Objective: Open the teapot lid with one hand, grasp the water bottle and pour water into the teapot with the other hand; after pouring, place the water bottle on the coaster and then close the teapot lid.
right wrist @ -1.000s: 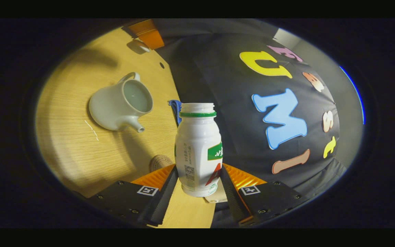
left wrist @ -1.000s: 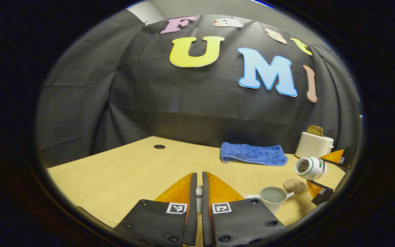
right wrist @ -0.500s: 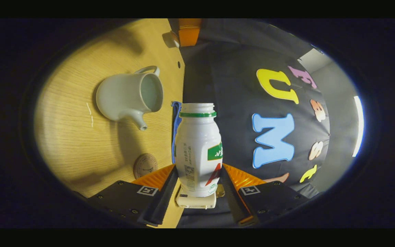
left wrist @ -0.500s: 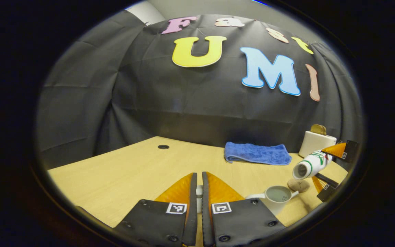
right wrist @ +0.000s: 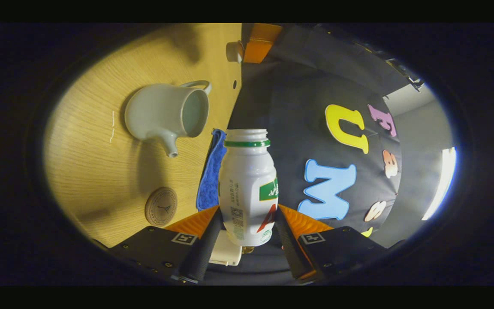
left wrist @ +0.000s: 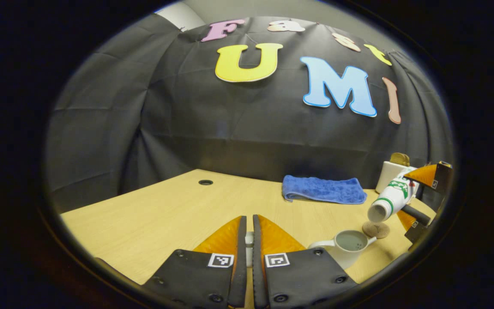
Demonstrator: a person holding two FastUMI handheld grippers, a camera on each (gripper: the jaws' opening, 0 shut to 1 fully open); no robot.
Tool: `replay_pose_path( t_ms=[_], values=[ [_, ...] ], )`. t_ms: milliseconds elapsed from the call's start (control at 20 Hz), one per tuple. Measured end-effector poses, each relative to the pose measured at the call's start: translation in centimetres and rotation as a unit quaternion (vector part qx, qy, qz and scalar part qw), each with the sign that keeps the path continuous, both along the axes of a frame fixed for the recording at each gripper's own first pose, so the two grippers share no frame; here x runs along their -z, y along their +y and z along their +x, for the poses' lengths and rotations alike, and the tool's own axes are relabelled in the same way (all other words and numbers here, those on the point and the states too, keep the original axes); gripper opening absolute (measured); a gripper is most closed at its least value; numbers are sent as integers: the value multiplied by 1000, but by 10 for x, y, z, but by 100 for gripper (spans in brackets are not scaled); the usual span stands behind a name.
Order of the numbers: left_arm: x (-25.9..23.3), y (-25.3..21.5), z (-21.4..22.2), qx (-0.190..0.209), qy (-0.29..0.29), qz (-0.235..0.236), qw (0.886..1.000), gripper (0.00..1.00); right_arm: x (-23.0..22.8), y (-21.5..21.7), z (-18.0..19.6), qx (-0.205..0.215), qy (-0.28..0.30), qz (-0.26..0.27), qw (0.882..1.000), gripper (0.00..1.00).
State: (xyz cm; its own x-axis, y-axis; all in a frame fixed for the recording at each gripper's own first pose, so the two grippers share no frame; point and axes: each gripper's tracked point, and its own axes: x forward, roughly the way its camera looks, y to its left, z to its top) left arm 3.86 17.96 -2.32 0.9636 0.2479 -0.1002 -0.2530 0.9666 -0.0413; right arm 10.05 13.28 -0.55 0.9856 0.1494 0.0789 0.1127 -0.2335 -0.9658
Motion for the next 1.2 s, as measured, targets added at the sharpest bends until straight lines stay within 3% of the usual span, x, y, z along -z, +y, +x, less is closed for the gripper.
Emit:
replay_pose_path(
  t_ms=[100,1150,1200],
  values=[
    [1,0,0,0,1,0,1000,16,-4,0,0,-1,-6,-7,1000,72],
    [3,-2,1,5,7,-1,1000,16,-60,11,0,-21,-67,-59,996,72],
    [3,-2,2,5,7,-1,1000,12,-62,12,-1,-23,-69,-61,995,72]
  ],
)
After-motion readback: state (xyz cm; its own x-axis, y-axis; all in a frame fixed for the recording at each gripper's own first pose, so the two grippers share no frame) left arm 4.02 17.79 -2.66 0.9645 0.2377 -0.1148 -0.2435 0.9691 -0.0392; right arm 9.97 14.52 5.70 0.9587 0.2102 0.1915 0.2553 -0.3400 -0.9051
